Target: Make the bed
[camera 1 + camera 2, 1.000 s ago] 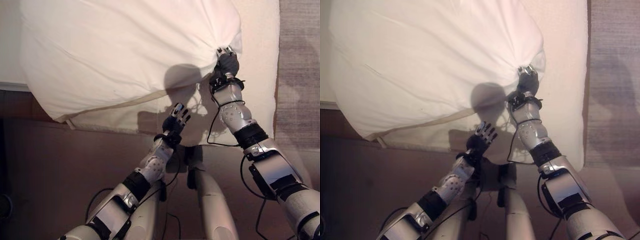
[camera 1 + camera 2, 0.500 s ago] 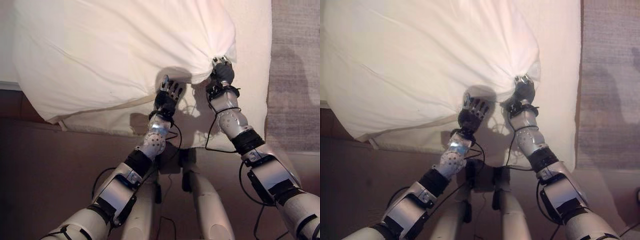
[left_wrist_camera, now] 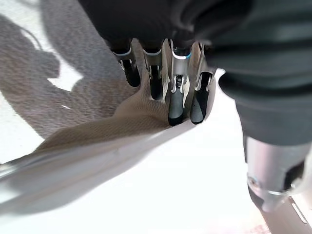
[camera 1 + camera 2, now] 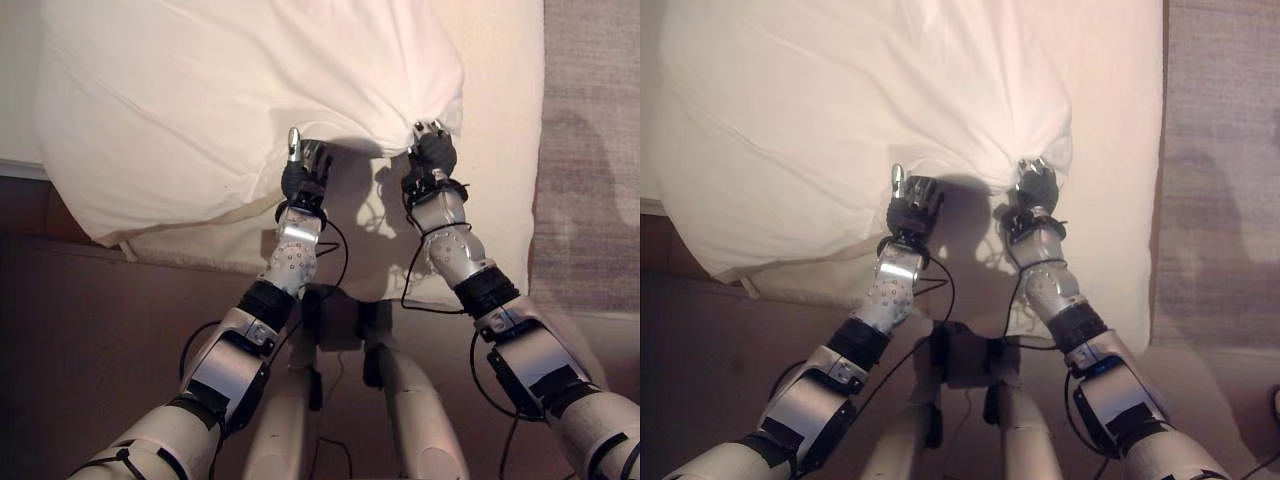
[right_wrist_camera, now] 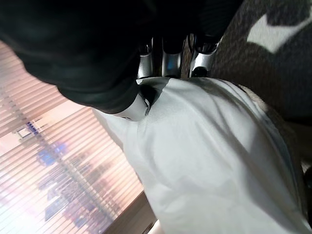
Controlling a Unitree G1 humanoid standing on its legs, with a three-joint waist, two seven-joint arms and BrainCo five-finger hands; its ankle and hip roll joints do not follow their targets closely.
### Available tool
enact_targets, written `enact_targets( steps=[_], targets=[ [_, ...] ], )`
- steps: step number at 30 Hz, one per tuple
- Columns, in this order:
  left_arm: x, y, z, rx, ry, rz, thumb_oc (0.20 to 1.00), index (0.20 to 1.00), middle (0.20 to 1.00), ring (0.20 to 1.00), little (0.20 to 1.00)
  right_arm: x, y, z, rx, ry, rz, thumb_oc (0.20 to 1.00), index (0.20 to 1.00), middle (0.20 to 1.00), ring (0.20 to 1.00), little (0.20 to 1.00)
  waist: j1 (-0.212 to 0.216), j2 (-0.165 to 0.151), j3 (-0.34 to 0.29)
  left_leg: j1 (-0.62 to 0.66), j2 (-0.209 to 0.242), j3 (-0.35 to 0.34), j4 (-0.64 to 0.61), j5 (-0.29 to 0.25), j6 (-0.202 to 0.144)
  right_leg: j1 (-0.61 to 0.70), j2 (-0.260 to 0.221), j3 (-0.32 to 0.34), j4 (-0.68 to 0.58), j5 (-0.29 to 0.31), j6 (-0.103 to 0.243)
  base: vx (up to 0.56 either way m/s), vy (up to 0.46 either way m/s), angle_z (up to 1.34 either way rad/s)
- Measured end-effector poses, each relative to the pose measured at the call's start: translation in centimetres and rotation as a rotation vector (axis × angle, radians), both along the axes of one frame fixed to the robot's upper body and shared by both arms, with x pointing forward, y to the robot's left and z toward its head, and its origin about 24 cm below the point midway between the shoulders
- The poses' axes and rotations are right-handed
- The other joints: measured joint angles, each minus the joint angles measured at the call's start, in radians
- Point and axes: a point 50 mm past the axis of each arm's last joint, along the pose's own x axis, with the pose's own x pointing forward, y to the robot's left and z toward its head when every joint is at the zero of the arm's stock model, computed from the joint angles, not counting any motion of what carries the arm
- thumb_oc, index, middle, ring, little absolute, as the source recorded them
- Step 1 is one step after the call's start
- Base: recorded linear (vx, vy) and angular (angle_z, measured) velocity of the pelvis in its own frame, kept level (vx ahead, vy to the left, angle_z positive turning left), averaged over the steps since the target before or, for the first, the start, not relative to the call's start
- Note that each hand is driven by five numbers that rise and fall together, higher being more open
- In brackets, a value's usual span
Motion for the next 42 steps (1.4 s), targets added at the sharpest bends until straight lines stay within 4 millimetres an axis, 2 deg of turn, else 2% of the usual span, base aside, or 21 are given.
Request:
enact_targets(
  steps=[5, 6, 7, 9, 11, 12, 15, 22, 25, 29, 36, 39, 42],
  targets=[
    [-0.5, 0.9, -1.1, 0.054, -0.003, 0.003, 1.0, 1.0, 1.0, 1.0, 1.0, -0.4, -0.7, 0.1, 0.007, -0.019, -0.011, 0.2, 0.2, 0.2, 0.2, 0.2, 0.002, -0.042, -0.002, 0.008, 0.005, 0.002, -0.001, -0.001, -0.001, 0.006, 0.006, 0.001, -0.001, 0.0, 0.0, 0.0, -0.002, -0.01],
    [-1.3, 1.0, -2.3, 0.122, -0.008, -0.017, 1.0, 1.0, 1.0, 1.0, 1.0, -0.5, -1.3, 0.4, 0.002, -0.031, -0.027, 0.2, 0.2, 0.2, 0.2, 0.2, 0.006, -0.046, -0.001, 0.008, 0.005, 0.002, -0.002, -0.001, -0.001, 0.006, 0.007, 0.001, -0.001, 0.0, 0.0, 0.0, 0.0, 0.0],
    [-1.9, 1.0, -2.6, 0.153, -0.027, -0.042, 1.0, 1.0, 1.0, 1.0, 1.0, -0.5, -1.7, 0.6, -0.001, -0.04, -0.035, 0.2, 0.2, 0.2, 0.2, 0.2, 0.009, -0.046, -0.001, 0.009, 0.005, 0.003, -0.004, -0.001, -0.001, 0.006, 0.007, 0.002, -0.003, 0.0, 0.0, 0.0, 0.0, 0.0],
    [-3.8, 1.1, -5.8, 0.22, 0.01, -0.093, 1.0, 1.0, 1.0, 1.0, 1.0, -0.7, -3.3, 0.9, 0.013, -0.053, -0.081, 0.2, 0.2, 0.2, 0.2, 0.2, 0.03, -0.046, -0.001, 0.019, 0.006, 0.005, -0.004, 0.001, 0.001, 0.021, 0.008, 0.001, -0.011, 0.0, 0.0, 0.0, 0.0, 0.0],
    [-5.0, 1.3, -6.8, 0.226, 0.008, -0.125, 1.0, 1.0, 1.0, 1.0, 1.0, -0.8, -3.7, 1.0, 0.012, -0.057, -0.093, 0.2, 0.2, 0.2, 0.2, 0.2, 0.025, -0.048, 0.0, 0.028, 0.005, 0.003, -0.006, 0.0, 0.0, 0.033, 0.008, 0.001, -0.019, 0.0, 0.0, -0.01, 0.005, 0.06],
    [-6.0, 1.1, -8.3, 0.247, 0.035, -0.169, 1.0, 1.0, 1.0, 1.0, 1.0, -0.8, -4.2, 1.3, 0.021, -0.065, -0.108, 0.2, 0.2, 0.2, 0.2, 0.2, 0.032, -0.047, 0.0, 0.035, 0.004, 0.002, -0.006, -0.002, -0.002, 0.047, 0.008, -0.001, -0.027, 0.0, 0.0, -0.01, 0.005, 0.07],
    [-8.1, 0.4, -10.0, 0.269, 0.041, -0.275, 1.0, 1.0, 1.0, 1.0, 1.0, -0.9, -5.2, 2.0, 0.029, -0.091, -0.141, 0.2, 0.2, 0.2, 0.2, 0.2, 0.054, -0.047, 0.0, 0.047, 0.002, -0.002, -0.006, -0.007, -0.004, 0.062, 0.006, -0.001, -0.032, -0.001, 0.0, -0.01, 0.006, 0.07],
    [-10.0, -1.5, -11.7, 0.309, 0.061, -0.47, 1.0, 1.0, 1.0, 1.0, 1.0, -1.0, -5.7, 2.5, 0.042, -0.104, -0.176, 0.2, 0.2, 0.2, 0.2, 0.2, 0.058, -0.047, 0.0, 0.041, -0.001, -0.017, -0.006, -0.008, -0.005, 0.062, 0.002, -0.01, -0.032, -0.001, 0.0, -0.01, -0.005, 0.04],
    [-10.5, -2.0, -11.5, 0.314, 0.042, -0.518, 1.0, 1.0, 1.0, 1.0, 1.0, -1.0, -5.7, 2.5, 0.044, -0.101, -0.181, 0.2, 0.2, 0.2, 0.2, 0.2, 0.052, -0.047, 0.0, 0.037, -0.001, -0.019, -0.006, -0.01, -0.007, 0.062, 0.002, -0.015, -0.036, -0.001, 0.0, 0.0, -0.006, 0.05],
    [-9.7, -2.6, -10.2, 0.315, -0.005, -0.531, 1.0, 1.0, 1.0, 1.0, 1.0, -1.0, -5.7, 2.4, 0.048, -0.103, -0.18, 0.2, 0.2, 0.2, 0.2, 0.2, 0.047, -0.046, 0.0, 0.035, -0.001, -0.017, -0.006, -0.012, -0.011, 0.061, 0.001, -0.017, -0.038, -0.001, -0.001, 0.0, 0.0, 0.0],
    [-4.9, -5.2, -3.4, 0.195, -0.126, -0.4, 1.0, 1.0, 1.0, 1.0, 1.0, -1.0, -4.8, 2.2, 0.067, -0.103, -0.158, 0.2, 0.2, 0.2, 0.2, 0.2, 0.041, -0.047, -0.001, 0.04, -0.003, -0.007, -0.006, -0.011, -0.01, 0.06, 0.0, -0.007, -0.034, -0.002, -0.002, 0.0, 0.009, -0.03],
    [-3.5, -4.8, -1.8, 0.154, -0.124, -0.326, 1.0, 1.0, 1.0, 1.0, 1.0, -1.0, -4.2, 1.9, 0.057, -0.097, -0.139, 0.2, 0.2, 0.2, 0.2, 0.2, 0.033, -0.048, -0.001, 0.044, -0.002, 0.004, -0.004, -0.011, -0.01, 0.06, 0.001, 0.0, -0.033, -0.002, -0.002, 0.0, 0.015, -0.07],
    [-2.8, -4.7, -1.2, 0.126, -0.106, -0.285, 1.0, 1.0, 1.0, 1.0, 1.0, -0.9, -3.4, 1.6, 0.04, -0.09, -0.112, 0.2, 0.2, 0.2, 0.2, 0.2, 0.017, -0.048, -0.001, 0.044, -0.002, 0.011, -0.003, -0.011, -0.009, 0.061, 0.002, 0.002, -0.033, -0.002, -0.002, 0.0, -0.001, -0.02]
  ],
)
